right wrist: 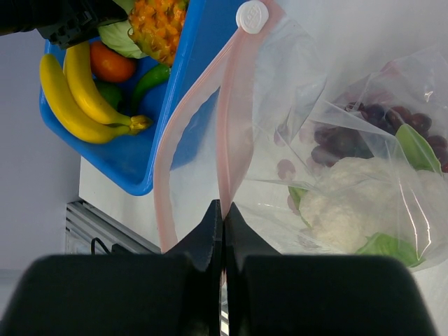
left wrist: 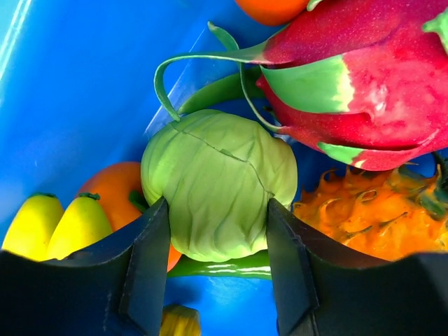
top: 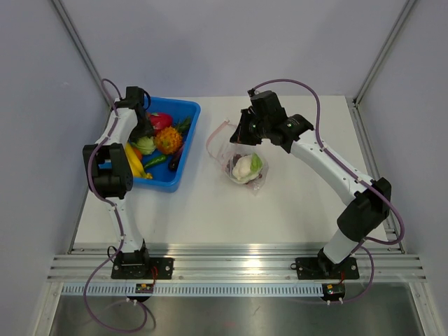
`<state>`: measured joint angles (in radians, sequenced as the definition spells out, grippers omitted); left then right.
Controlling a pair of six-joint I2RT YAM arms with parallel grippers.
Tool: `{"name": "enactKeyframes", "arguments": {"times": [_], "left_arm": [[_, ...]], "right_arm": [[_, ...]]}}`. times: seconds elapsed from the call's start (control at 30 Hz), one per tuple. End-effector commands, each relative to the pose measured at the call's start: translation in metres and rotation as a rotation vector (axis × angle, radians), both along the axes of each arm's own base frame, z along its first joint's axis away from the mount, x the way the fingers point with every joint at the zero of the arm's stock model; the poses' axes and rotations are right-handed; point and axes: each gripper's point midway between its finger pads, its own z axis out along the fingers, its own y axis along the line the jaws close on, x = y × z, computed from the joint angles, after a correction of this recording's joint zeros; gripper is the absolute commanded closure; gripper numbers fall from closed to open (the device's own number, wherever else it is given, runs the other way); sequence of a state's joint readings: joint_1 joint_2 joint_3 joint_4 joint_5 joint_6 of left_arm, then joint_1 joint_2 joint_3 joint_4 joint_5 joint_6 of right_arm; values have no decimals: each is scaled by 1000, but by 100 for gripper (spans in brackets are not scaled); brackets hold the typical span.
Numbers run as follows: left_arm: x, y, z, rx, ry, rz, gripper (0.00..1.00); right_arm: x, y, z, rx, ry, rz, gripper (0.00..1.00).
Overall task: Place the food in the zip-top bag and seal the zipper
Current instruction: Pick up the fake vegetable from the bin, then place the fake vegetable in the zipper food storage bag.
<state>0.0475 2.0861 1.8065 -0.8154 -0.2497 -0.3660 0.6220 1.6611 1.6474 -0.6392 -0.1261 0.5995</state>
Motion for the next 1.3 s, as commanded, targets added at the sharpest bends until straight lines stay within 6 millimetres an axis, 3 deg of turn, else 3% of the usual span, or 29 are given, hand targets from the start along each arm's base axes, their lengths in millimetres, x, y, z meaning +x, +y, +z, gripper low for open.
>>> {"name": "enactKeyframes", "arguments": {"times": [0.0,0.13,0.33,0.4,0.53,0.7,0.73,0.8,0.83,0.9,0.93,1.0,1.03,1.07,1.27], "left_arm": [[-3,9,64,42,-125,10,69],[-17,3,114,52,-201,-52,80],[-39,-8,173,59,-317,-111,83],[-42,-17,184,42,-342,-152,83],[-53,-56,213,-78,-431,-311,83],[-73,-108,229,-206,-471,-493,83],[-77,-111,226,-218,-467,-503,83],[-83,-121,232,-255,-490,-538,83],[-84,-123,231,-266,-489,-540,83],[-88,-129,236,-293,-502,-562,83],[-90,-131,238,-303,-506,-571,83],[-93,-139,245,-341,-522,-598,83],[-95,-141,248,-353,-529,-605,83],[-97,-145,255,-370,-541,-622,83],[-108,-161,266,-449,-561,-690,83]], "right_arm": [[-1,10,26,62,-60,25,100],[-1,10,26,63,-59,22,100],[0,12,24,67,-54,27,100],[1,13,23,67,-51,28,100],[2,17,21,72,-43,35,100],[12,30,14,80,-21,56,100],[14,37,24,104,-32,78,100],[20,50,19,111,-15,107,100],[23,57,32,130,-35,121,100],[26,72,25,126,-18,147,100],[28,80,37,145,-39,162,100],[31,93,28,138,-21,176,100],[30,100,37,154,-32,188,100],[34,112,27,159,-5,197,100],[34,126,33,188,-7,226,100]]}}
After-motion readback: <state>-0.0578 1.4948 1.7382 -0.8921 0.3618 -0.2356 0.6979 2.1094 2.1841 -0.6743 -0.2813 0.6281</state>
